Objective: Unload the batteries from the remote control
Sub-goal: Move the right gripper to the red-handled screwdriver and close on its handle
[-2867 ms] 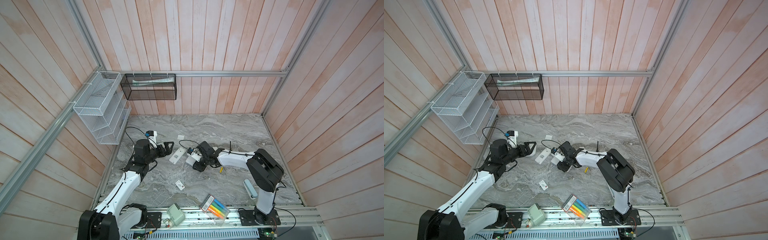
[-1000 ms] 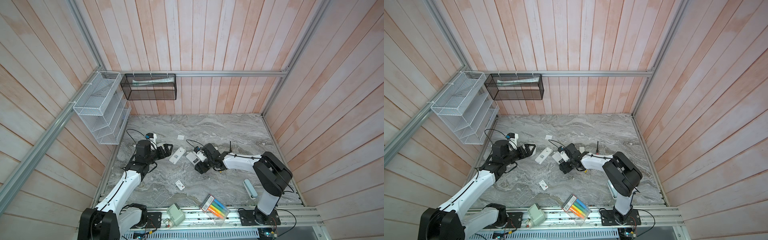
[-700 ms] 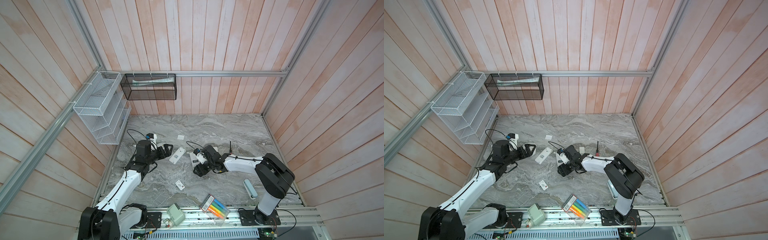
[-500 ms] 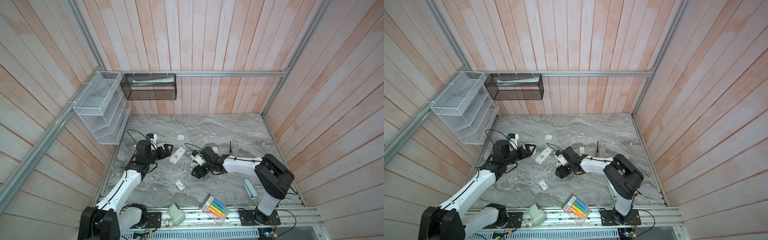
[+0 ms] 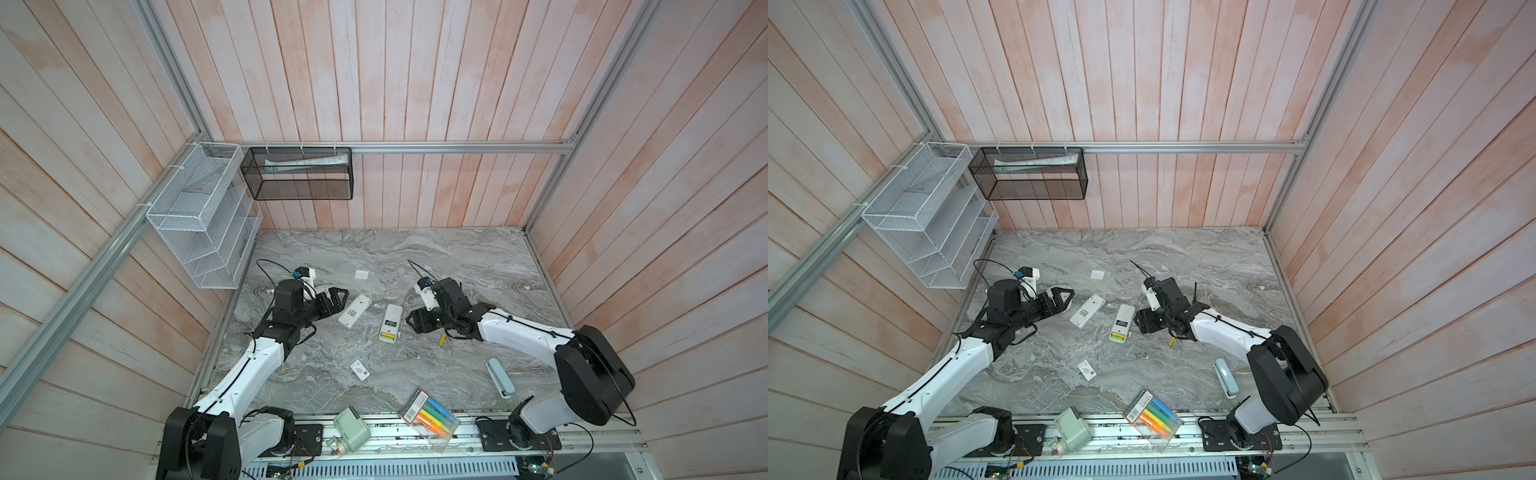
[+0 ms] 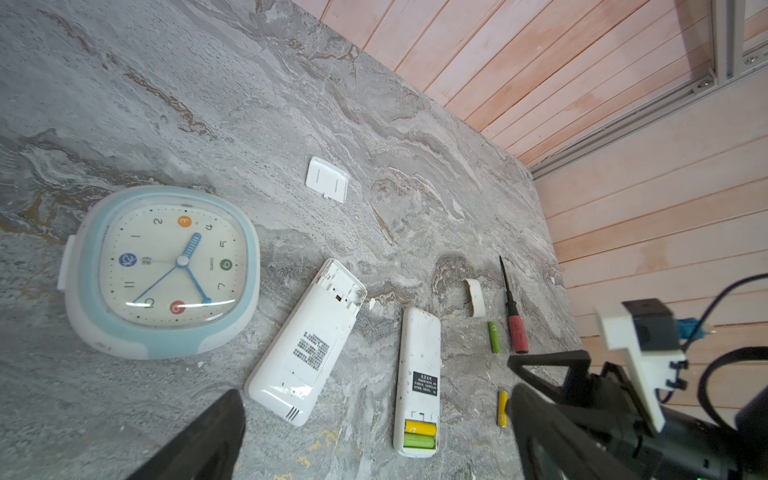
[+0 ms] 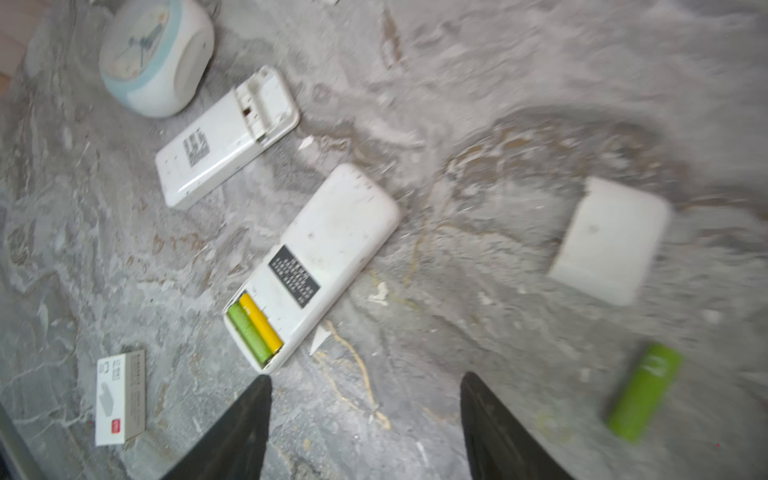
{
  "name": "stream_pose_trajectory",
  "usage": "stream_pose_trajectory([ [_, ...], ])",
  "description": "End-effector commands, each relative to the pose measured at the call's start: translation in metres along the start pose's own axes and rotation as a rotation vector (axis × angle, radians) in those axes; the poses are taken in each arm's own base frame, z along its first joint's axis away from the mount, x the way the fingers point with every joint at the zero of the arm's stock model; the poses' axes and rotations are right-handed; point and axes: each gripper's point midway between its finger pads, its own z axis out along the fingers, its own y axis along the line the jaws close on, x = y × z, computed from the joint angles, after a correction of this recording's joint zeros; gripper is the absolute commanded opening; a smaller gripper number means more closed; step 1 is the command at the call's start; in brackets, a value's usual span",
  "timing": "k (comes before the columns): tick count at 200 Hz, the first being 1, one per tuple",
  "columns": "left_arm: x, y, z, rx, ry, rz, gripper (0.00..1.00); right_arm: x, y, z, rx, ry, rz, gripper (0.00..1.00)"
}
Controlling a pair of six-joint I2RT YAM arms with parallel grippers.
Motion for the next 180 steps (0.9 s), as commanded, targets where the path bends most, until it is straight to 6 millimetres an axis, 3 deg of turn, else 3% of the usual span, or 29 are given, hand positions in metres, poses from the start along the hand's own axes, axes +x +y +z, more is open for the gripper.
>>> stream_pose_trajectory([
  [1,-0.007,-0.015,0.003,0.048,0.004,0.010,1.00,-0.013,-0.055,-0.017,0.255,-0.081,0.134,0.69],
  [44,-0.002,-0.027,0.016,0.057,0.042,0.032,1.00,-0.012,-0.126,-0.036,0.440,-0.063,0.285,0.63],
  [74,0.000,-0.032,0.024,0.072,0.050,0.020,1.00,-0.002,-0.160,-0.039,0.524,-0.046,0.325,0.60],
  [129,0.008,-0.039,0.038,0.099,0.088,0.011,1.00,0.010,-0.166,-0.009,0.443,0.029,0.338,0.52],
  [180,0.011,-0.040,0.044,0.099,0.104,0.006,1.00,0.022,-0.173,0.005,0.460,0.063,0.357,0.46],
])
